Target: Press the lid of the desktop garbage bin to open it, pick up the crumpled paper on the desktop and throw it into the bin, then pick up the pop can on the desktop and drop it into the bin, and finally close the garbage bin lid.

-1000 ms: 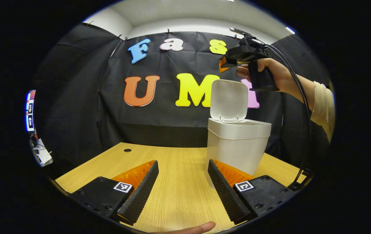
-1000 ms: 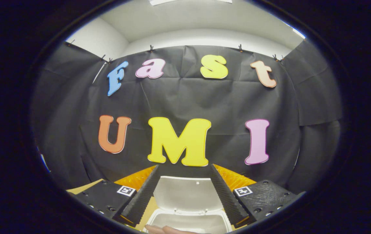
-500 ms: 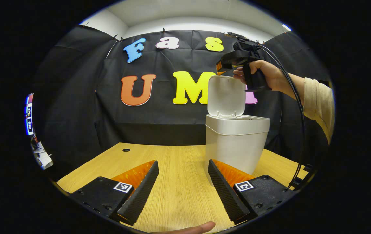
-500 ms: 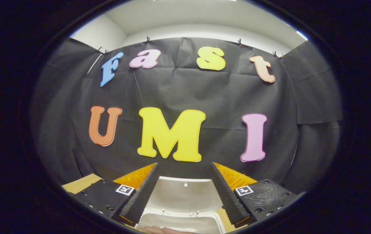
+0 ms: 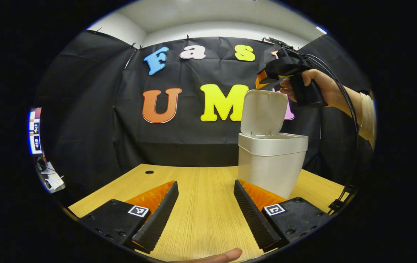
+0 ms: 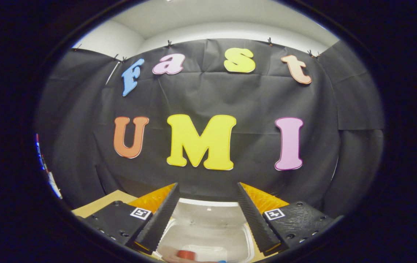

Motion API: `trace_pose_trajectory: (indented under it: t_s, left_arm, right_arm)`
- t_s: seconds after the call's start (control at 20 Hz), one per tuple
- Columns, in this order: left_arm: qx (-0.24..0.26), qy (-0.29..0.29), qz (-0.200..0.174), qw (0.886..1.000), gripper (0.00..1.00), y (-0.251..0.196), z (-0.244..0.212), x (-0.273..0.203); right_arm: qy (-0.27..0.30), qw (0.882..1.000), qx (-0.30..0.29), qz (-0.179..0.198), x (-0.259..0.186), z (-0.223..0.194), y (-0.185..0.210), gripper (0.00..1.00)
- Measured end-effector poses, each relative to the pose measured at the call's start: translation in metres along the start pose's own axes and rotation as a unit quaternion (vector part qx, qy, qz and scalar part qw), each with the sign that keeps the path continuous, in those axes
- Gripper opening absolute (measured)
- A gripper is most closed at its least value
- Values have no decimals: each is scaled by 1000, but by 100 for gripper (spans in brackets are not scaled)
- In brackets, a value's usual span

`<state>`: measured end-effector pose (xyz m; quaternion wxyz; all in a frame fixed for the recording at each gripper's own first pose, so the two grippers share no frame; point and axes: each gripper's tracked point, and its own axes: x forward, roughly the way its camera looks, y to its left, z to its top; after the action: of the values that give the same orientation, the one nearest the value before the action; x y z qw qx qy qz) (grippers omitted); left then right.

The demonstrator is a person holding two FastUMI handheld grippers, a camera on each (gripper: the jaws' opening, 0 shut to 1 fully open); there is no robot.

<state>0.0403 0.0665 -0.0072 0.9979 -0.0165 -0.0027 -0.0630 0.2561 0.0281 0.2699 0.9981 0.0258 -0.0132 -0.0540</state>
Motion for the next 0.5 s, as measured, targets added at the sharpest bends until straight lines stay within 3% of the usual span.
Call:
trace_pose_trajectory:
  t_s: [0.3,0.5]
  left_arm:
    - [-8,-2,-10,1000,98,-11,0,-3]
    - [-27,5,-22,999,98,-14,-1,-2]
  right_arm:
    - [90,995,-46,7,-11,-56,6,95]
    - [148,989,-22,10,-25,-92,6,95]
